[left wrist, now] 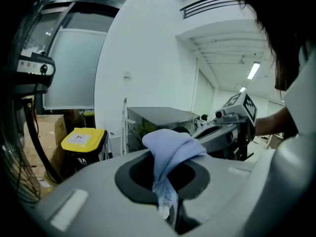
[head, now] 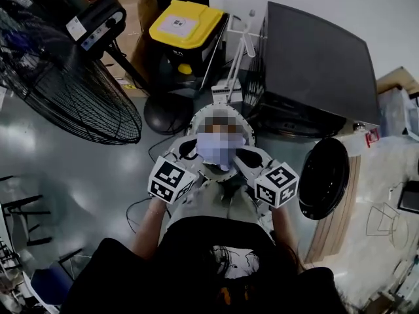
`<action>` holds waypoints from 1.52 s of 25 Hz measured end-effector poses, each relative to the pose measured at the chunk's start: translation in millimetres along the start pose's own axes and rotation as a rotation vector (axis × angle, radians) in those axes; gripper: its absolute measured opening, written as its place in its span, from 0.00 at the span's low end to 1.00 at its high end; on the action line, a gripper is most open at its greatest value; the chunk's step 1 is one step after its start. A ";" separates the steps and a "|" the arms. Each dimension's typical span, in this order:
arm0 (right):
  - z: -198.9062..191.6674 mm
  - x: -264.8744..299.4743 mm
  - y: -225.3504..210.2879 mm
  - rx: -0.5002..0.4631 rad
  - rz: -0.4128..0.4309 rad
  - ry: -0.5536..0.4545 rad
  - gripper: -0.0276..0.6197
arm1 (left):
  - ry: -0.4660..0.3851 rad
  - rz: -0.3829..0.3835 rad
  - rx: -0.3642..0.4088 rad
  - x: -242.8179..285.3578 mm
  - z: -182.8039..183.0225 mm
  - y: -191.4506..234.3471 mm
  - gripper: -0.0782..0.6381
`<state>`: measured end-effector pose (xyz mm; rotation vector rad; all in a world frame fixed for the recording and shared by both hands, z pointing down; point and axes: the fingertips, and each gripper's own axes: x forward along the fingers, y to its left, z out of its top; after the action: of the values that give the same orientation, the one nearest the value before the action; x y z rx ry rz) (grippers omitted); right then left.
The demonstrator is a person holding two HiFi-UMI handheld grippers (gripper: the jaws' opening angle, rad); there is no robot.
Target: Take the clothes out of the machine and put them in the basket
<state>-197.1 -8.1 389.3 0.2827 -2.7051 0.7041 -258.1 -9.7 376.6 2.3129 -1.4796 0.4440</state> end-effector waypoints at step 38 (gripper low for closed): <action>-219.5 96.2 -95.0 0.262 -0.149 0.435 0.42 | 0.693 -0.215 0.018 61.6 -265.9 3.9 0.41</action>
<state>-202.3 10.3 646.4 0.3435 -2.1604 0.9516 -255.3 61.1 640.2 1.9863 -0.8818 1.0596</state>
